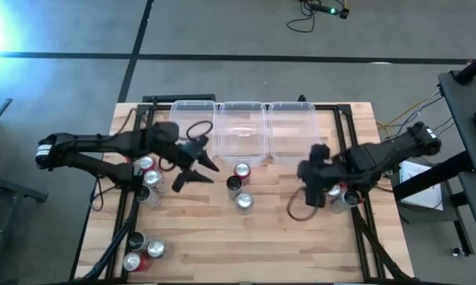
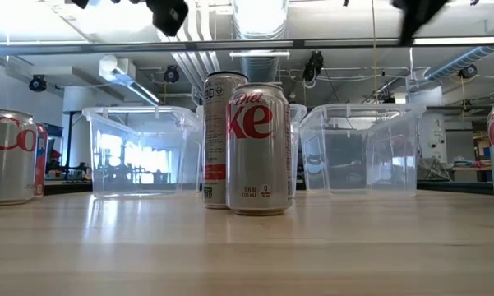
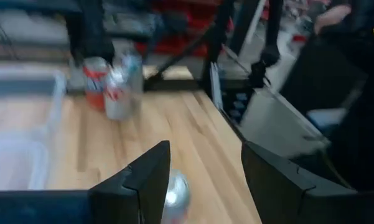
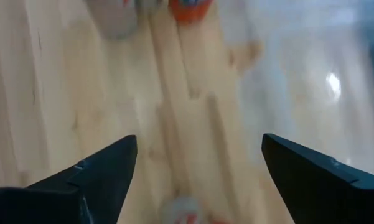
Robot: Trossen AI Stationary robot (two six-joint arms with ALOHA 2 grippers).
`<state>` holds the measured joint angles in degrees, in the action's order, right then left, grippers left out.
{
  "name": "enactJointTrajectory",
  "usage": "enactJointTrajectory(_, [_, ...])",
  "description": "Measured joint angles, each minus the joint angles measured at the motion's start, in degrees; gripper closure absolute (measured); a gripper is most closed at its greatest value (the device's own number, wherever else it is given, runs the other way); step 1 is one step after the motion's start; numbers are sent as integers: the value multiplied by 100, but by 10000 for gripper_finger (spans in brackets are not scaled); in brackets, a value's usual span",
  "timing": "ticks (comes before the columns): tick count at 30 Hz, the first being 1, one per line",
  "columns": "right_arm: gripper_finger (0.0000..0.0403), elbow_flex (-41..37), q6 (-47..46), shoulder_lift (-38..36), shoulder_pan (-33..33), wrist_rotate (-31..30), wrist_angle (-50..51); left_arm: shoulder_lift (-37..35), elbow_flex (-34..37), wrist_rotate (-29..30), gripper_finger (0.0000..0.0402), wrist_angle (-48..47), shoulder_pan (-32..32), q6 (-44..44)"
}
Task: Sort soda cans
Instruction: Put the top right red silver soda can into the right transparent bin
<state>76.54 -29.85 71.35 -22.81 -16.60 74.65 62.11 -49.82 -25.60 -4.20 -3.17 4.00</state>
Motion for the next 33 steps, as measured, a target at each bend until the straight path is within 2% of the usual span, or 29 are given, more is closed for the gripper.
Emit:
enactJointTrajectory(4, [44, -220, -907, -116, -411, 43, 420, 192, 525, 710, 219, 1409, 441, 8])
enactJointTrajectory(9, [32, -610, -1388, -221, -599, 377, 541, 483, 1002, 772, 219, 2616, 768, 316])
enactJointTrajectory(15, [32, -959, -1248, -238, -688, 639, 516, 758, 1171, 1280, 219, 2838, 1085, 420])
enactJointTrajectory(22, [32, -1268, -1059, -393, -694, 654, 406, 1045, 1028, 1308, 219, 2836, 1112, 289])
enactJointTrajectory(33, [32, -2373, -959, -1079, -415, 696, 242, 1439, 765, 1314, 219, 2867, 1098, -94])
